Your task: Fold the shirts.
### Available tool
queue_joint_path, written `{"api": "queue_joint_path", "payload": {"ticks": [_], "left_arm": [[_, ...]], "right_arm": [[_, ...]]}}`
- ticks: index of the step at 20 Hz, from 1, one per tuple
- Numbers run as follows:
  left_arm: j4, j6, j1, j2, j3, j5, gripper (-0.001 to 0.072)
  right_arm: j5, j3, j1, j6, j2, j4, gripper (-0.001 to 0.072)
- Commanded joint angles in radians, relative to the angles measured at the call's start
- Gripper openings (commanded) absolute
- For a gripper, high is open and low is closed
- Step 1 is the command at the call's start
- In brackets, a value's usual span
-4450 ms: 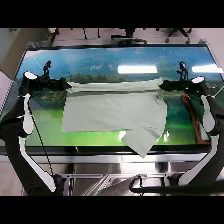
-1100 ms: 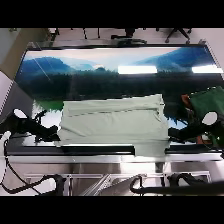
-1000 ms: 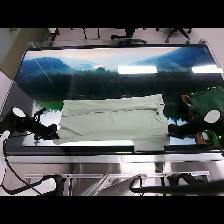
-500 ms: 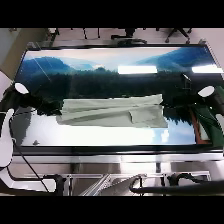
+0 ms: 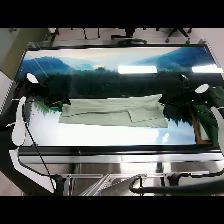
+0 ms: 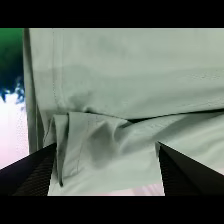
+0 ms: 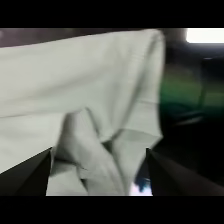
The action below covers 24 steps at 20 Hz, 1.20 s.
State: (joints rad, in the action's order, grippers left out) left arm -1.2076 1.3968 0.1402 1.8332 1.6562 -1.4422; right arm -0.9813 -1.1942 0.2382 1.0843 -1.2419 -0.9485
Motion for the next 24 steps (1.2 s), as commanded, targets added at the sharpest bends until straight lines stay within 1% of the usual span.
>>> {"api": "queue_joint_path", "payload": {"ticks": [1, 4, 7, 8, 9, 10, 12, 13, 14, 15, 16, 17, 18, 19, 23, 24], "left_arm": [[-0.004, 0.034, 0.019, 0.014, 0.103, -0.082, 0.0692], [-0.002, 0.056, 0.041, 0.01, 0.149, -0.17, 0.0692], [-0.001, 0.056, 0.051, -0.021, 0.148, -0.183, 0.0684], [-0.001, 0.056, 0.051, -0.032, 0.149, -0.183, 0.0568], [-0.001, 0.055, 0.051, -0.044, 0.149, -0.182, 0.0491], [0.0, 0.056, 0.048, -0.054, 0.149, -0.182, 0.0482], [0.004, 0.056, 0.032, -0.064, 0.149, -0.179, 0.0482], [0.007, 0.056, 0.021, -0.065, 0.148, -0.178, 0.0481], [0.006, 0.056, 0.002, -0.064, 0.148, -0.172, 0.0481], [0.006, 0.056, -0.019, -0.064, 0.148, -0.154, 0.0481], [0.006, 0.056, -0.045, -0.064, 0.148, -0.128, 0.0478], [0.006, 0.056, -0.076, -0.064, 0.148, -0.095, 0.0298], [0.007, 0.056, -0.106, -0.063, 0.148, -0.059, 0.0047], [0.014, 0.056, -0.15, -0.055, 0.148, -0.019, 0.0016], [0.217, 0.04, -0.367, 0.052, 0.149, 0.122, 0.0016], [0.233, 0.03, -0.431, 0.089, 0.151, 0.174, 0.0017]], "right_arm": [[-0.114, -0.008, 0.06, 0.033, -0.015, -0.026, 0.0663], [-0.197, -0.007, 0.054, -0.017, -0.077, 0.028, 0.0663], [-0.218, -0.007, 0.048, -0.099, -0.141, 0.129, 0.0664], [-0.246, -0.007, 0.048, -0.137, -0.156, 0.172, 0.0664], [-0.272, -0.007, 0.047, -0.178, -0.168, 0.208, 0.0664], [-0.286, -0.007, 0.046, -0.208, -0.176, 0.23, 0.0663], [-0.266, -0.007, 0.037, -0.221, -0.183, 0.239, 0.0647], [-0.245, -0.008, 0.029, -0.222, -0.183, 0.243, 0.0475], [-0.233, -0.008, 0.02, -0.245, -0.183, 0.259, 0.0282], [-0.227, -0.008, 0.012, -0.267, -0.183, 0.289, 0.0173], [-0.227, -0.008, 0.01, -0.288, -0.183, 0.319, 0.0026], [-0.229, -0.01, 0.008, -0.288, -0.182, 0.345, 0.0015], [-0.235, -0.016, 0.008, -0.273, -0.178, 0.347, 0.0015], [-0.251, -0.022, 0.011, -0.26, -0.169, 0.343, 0.0014], [-0.346, -0.063, 0.032, -0.227, -0.075, 0.34, 0.0015], [-0.374, -0.088, 0.037, -0.211, -0.045, 0.34, 0.0014]]}}
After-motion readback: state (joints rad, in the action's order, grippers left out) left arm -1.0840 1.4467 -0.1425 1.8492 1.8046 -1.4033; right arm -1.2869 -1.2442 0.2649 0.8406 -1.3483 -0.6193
